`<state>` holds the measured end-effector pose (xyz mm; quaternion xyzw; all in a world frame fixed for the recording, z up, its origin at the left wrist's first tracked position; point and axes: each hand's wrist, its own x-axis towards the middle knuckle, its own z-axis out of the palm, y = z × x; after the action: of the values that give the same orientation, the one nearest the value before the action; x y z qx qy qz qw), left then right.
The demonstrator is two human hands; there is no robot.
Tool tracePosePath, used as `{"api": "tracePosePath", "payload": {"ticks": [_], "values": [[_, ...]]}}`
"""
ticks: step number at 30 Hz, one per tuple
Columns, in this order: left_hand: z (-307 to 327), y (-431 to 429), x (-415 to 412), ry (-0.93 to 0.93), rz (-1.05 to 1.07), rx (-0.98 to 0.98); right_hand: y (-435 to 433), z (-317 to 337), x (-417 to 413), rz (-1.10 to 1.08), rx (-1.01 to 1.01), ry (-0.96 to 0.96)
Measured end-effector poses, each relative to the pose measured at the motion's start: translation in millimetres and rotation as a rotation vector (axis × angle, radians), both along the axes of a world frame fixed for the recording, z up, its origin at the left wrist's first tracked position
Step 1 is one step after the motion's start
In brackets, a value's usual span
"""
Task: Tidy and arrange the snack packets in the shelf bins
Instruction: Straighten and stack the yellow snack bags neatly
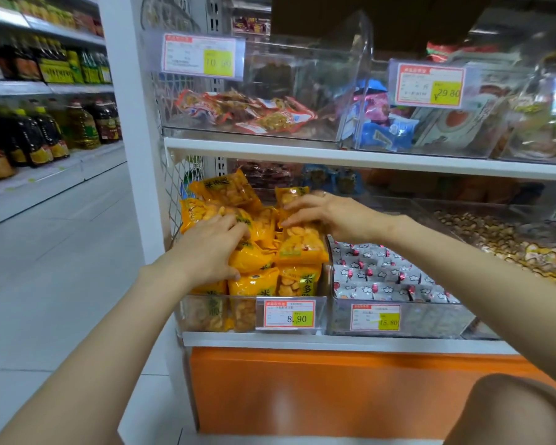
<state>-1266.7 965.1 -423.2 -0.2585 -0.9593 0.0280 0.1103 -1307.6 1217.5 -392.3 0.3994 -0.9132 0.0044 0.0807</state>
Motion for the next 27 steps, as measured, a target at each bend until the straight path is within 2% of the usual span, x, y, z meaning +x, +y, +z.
{"api": "tracePosePath", "payload": {"ticks": [2, 6, 10, 14, 18, 24, 27], "values": [[3, 3, 2, 0.009, 0.024, -0.011, -3, 0, 8, -0.063, 0.007, 0.033], [6, 5, 4, 0.044, 0.041, -0.025, -2, -3, 28, -0.134, -0.34, -0.06], [7, 6, 4, 0.073, 0.042, 0.012, -3, -23, 38, -0.153, -0.121, -0.035], [14, 3, 6, 0.109, 0.034, 0.163, -2, -26, 31, -0.19, -0.218, -0.035], [19, 3, 7, 0.106, 0.04, 0.422, -7, -32, 33, -0.159, -0.222, -0.097], [28, 9, 5, 0.076, 0.051, 0.923, -17, -23, 43, -0.214, -0.705, -0.194], [25, 21, 5, 0.115, -0.068, 0.972, -30, -16, 47, -0.198, -0.974, -0.508]]}}
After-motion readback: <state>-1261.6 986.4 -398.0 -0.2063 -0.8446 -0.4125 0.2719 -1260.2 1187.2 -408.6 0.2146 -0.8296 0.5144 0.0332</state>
